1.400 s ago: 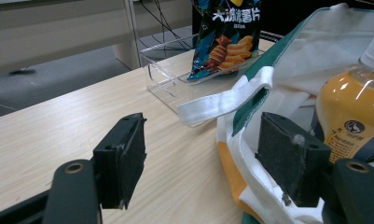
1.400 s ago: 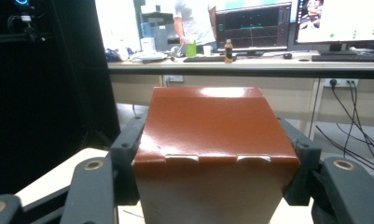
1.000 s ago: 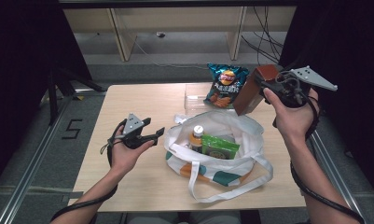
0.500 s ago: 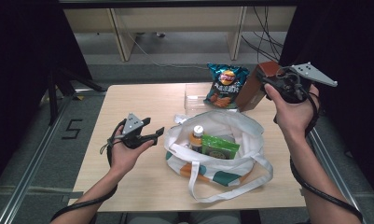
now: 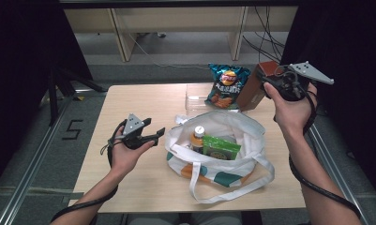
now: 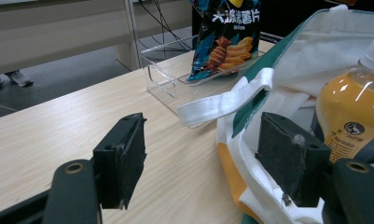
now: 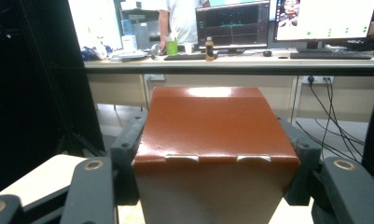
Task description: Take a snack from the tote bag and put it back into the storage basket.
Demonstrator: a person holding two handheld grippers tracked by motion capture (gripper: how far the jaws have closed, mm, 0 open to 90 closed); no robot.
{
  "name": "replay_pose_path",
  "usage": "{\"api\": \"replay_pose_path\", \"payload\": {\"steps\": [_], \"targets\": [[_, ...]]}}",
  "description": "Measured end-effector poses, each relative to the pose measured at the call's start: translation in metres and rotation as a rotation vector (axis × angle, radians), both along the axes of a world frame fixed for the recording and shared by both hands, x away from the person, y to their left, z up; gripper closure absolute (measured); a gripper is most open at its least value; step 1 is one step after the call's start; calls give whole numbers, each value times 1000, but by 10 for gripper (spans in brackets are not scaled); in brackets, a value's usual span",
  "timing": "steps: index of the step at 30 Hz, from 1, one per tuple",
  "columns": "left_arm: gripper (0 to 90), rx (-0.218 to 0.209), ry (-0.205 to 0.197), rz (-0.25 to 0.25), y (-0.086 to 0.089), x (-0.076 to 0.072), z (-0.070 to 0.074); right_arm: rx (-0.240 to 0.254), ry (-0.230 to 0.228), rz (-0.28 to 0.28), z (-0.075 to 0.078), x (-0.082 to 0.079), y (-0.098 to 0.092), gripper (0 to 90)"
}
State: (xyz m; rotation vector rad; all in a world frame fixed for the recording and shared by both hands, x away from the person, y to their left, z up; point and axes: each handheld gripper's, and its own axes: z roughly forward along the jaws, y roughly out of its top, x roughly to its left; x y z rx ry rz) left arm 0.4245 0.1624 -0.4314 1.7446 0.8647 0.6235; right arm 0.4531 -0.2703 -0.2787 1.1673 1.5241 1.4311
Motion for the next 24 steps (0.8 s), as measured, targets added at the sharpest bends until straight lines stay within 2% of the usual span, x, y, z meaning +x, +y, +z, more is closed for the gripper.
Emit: {"api": "replay_pose_path", "payload": {"steps": [1, 9, 13, 15, 24], "targets": [[314, 1, 0, 1, 0, 0, 0, 5, 11, 0, 0, 0, 1, 396], [314, -1, 0, 3, 1, 0, 0, 2, 4, -7, -2, 5, 5, 396], [314, -7, -1, 2, 1, 1, 0, -29, -5, -12, -5, 8, 5, 396], [314, -6, -1, 0, 0, 1, 0, -8, 3, -14, -6, 9, 6, 396], [314, -1, 2, 3, 0, 0, 0, -9, 7, -21, -8, 17, 8, 396]]}}
